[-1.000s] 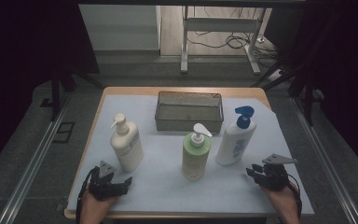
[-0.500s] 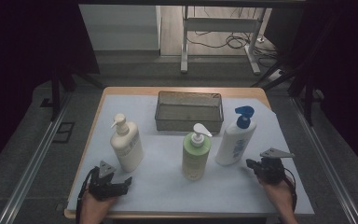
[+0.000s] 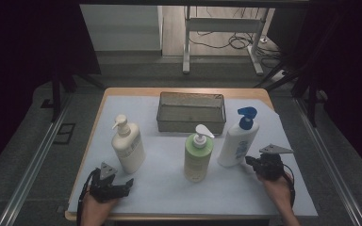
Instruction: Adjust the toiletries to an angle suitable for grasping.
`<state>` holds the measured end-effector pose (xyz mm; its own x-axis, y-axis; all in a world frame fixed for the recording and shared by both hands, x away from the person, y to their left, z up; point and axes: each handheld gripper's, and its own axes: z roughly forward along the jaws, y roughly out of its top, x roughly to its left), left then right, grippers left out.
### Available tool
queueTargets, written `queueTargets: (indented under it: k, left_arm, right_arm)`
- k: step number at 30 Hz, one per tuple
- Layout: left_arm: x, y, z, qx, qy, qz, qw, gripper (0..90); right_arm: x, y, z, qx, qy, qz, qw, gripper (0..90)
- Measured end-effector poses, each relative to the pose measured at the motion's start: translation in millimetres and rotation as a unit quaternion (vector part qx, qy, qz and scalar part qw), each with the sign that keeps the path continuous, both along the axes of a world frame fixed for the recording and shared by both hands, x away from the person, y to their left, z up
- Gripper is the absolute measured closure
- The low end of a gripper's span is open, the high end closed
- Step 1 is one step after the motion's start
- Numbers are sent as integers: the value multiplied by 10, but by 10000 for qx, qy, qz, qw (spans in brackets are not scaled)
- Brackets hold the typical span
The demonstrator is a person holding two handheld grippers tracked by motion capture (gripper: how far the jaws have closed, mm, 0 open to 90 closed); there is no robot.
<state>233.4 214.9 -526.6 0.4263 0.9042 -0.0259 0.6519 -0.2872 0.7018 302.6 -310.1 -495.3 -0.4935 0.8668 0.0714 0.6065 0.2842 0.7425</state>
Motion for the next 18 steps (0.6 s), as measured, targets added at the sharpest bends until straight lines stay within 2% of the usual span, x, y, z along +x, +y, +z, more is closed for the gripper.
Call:
queueTargets:
  k: [2, 9, 18]
  left_arm:
    - [0, 0, 0, -1, 1, 0, 10000, 122]
    - [1, 0, 0, 1, 2, 0, 10000, 122]
    - [1, 0, 0, -2, 4, 2, 10000, 122]
  right_arm:
    - [14, 13, 2, -66, -4, -1, 10000, 888]
    - [65, 7, -7, -75, 8, -81, 9999, 886]
    - [219, 48, -27, -143, 75, -174, 9997, 881]
